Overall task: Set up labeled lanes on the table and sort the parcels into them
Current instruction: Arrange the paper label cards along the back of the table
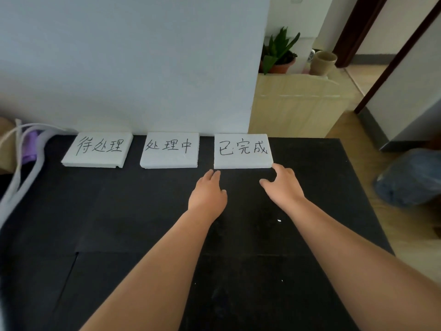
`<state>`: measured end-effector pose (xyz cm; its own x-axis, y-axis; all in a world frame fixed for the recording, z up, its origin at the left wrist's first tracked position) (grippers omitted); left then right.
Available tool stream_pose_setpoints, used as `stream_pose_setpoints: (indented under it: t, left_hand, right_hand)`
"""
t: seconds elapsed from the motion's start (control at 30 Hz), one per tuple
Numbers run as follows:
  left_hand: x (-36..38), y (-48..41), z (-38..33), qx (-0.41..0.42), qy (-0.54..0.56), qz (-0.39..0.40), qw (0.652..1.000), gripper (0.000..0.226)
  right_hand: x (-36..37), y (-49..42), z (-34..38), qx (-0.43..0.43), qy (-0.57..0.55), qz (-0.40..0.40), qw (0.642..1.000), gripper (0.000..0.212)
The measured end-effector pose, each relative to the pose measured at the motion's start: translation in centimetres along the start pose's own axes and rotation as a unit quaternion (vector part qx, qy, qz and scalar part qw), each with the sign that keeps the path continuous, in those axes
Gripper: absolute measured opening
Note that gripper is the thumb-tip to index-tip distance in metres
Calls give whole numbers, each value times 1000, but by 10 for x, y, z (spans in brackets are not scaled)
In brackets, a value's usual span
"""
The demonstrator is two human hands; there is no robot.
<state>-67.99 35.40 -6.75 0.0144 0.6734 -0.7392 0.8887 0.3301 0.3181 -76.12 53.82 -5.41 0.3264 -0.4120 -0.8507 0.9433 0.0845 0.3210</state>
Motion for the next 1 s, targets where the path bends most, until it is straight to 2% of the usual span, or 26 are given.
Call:
stream_pose_setpoints:
  t: [0.17,0.33,0.57,0.73,1.0]
  left_hand:
    - [-13,62,11,6,-13,22,1000,64]
    - [-32,125,31,18,-26,6,999,63]
    - [-65,216,73,-1,-14,-48,999,55]
    - [-91,287,112,-30,4,-122,992,47]
    - [-102,389,189,-77,19,-154,985,48]
  right_hand:
    - [-10,73,16,-38,39,-13,998,68]
    - [-7,147,32,-83,60,-19,995,69]
    - [8,241,55,-135,83,0,987,69]
    - [27,302,67,-176,80,14,981,67]
    - [81,392,81,-211,127,60,967,66]
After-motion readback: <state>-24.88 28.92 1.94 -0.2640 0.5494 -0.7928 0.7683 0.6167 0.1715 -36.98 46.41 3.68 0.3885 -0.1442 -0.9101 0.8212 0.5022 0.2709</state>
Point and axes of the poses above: each hand's wrist, its own y-axis away from the middle knuckle, its own x-axis out of the palm, z = x × y, the point moved 7 cm from there along -y, towards the middle knuckle, and after that the axes turned 9 degrees about y, right-handed, at the moved point
